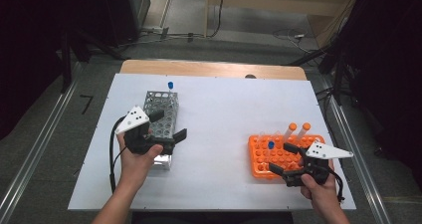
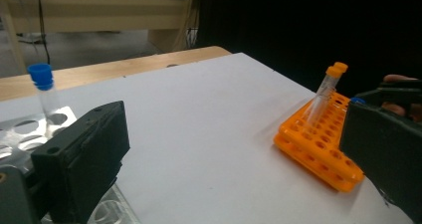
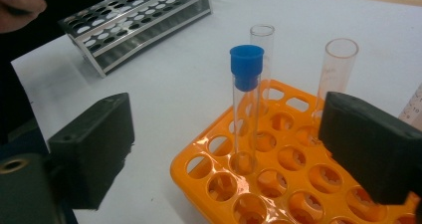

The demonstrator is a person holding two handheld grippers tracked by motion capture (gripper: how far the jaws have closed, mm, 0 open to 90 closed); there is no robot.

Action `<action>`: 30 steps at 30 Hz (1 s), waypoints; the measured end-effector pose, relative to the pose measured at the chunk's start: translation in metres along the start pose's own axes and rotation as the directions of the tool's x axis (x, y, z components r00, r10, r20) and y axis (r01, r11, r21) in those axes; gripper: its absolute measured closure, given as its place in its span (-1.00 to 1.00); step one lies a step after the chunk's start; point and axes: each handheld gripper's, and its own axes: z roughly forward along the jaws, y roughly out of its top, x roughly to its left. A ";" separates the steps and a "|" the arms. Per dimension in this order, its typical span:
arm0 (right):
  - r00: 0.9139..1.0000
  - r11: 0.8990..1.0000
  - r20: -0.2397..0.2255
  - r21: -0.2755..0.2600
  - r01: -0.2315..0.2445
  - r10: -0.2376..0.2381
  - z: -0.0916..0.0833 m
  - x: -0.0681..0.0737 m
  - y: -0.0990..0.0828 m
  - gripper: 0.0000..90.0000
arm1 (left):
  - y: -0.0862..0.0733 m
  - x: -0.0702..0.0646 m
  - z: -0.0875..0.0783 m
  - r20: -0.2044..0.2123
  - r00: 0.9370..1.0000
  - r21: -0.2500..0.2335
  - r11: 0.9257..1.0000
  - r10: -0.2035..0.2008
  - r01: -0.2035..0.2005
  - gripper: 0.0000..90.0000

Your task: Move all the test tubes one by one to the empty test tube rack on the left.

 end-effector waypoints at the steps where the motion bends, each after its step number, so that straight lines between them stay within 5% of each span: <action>1: 1.000 1.000 0.018 0.003 -0.008 0.008 0.003 0.000 0.000 -0.67 | -0.002 -0.003 0.000 0.008 1.000 0.009 1.000 0.007 -0.007 -1.00; 8: 0.998 0.999 0.055 0.010 -0.038 0.038 0.011 -0.002 -0.005 -0.30 | -0.014 -0.017 -0.006 0.030 0.999 0.021 1.000 0.012 -0.013 -1.00; 19: 0.993 0.995 0.080 0.049 -0.090 0.086 0.022 -0.011 -0.015 0.29 | -0.022 -0.020 -0.002 0.041 0.999 0.044 0.999 0.001 -0.003 -1.00; 30: 0.995 0.995 0.075 0.071 -0.070 0.064 0.027 -0.009 -0.018 0.49 | -0.023 -0.021 0.000 0.046 0.999 0.048 0.999 -0.006 0.004 -1.00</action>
